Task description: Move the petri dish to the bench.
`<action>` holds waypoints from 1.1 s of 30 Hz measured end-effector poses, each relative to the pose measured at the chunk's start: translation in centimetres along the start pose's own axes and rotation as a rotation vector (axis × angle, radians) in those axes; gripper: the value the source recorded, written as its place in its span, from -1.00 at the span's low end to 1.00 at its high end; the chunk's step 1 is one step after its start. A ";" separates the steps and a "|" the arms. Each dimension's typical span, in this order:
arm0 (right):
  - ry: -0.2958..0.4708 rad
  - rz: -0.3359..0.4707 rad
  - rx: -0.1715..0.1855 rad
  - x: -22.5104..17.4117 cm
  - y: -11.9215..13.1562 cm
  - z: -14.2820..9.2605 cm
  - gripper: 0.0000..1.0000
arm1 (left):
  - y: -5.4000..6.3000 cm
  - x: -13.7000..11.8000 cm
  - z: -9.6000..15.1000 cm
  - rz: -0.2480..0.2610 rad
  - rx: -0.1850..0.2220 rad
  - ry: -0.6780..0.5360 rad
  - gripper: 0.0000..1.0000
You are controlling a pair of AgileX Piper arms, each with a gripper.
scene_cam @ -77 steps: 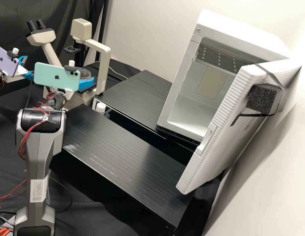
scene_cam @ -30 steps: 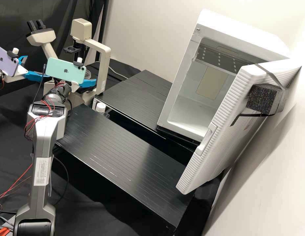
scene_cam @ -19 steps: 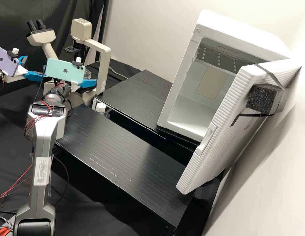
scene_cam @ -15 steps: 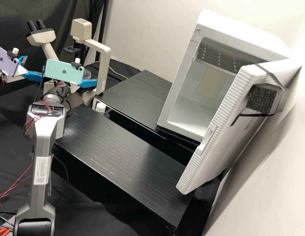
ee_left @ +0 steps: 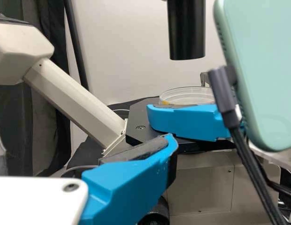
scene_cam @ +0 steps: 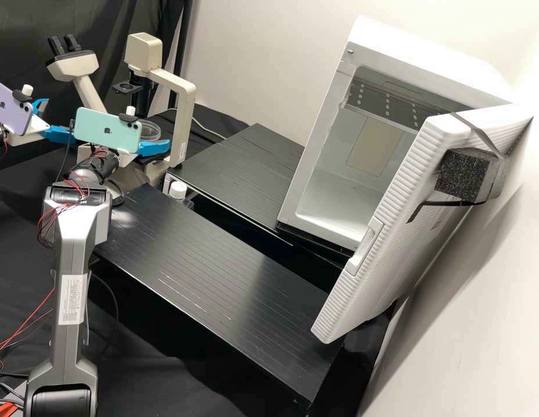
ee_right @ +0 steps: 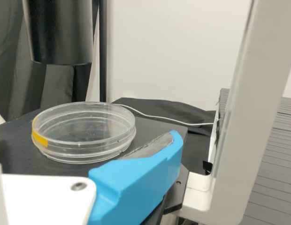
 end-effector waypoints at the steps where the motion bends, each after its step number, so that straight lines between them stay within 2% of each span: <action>1: 0.002 0.003 -0.010 0.1 0.0 -0.1 1.00 | 0.0 0.0 0.0 0.000 0.000 0.000 1.00; 4: 0.000 0.000 -0.038 0.4 -0.1 -0.1 1.00 | 0.0 0.0 0.0 0.000 0.000 0.000 1.00; 8: -0.015 -0.002 -0.056 0.8 -0.4 0.0 1.00 | 0.0 0.0 0.0 0.000 0.000 0.000 1.00; 11: -0.019 -0.002 -0.058 1.0 -0.6 0.1 1.00 | 0.0 0.0 0.0 0.000 0.000 0.000 1.00; 17: -0.028 -0.006 -0.038 1.2 -0.8 0.2 1.00 | 0.0 0.0 0.0 0.000 0.000 0.000 1.00; 23: -0.030 -0.004 -0.042 1.5 -0.9 0.3 1.00 | 0.0 0.0 0.0 0.000 0.000 0.000 1.00; 24: -0.030 -0.008 -0.041 1.5 -0.8 0.3 -1.00 | 0.0 0.0 0.0 0.000 0.000 0.000 1.00; 33: -0.025 -0.024 -0.052 1.9 -0.6 0.6 -1.00 | 0.0 0.0 0.0 0.000 0.000 0.000 1.00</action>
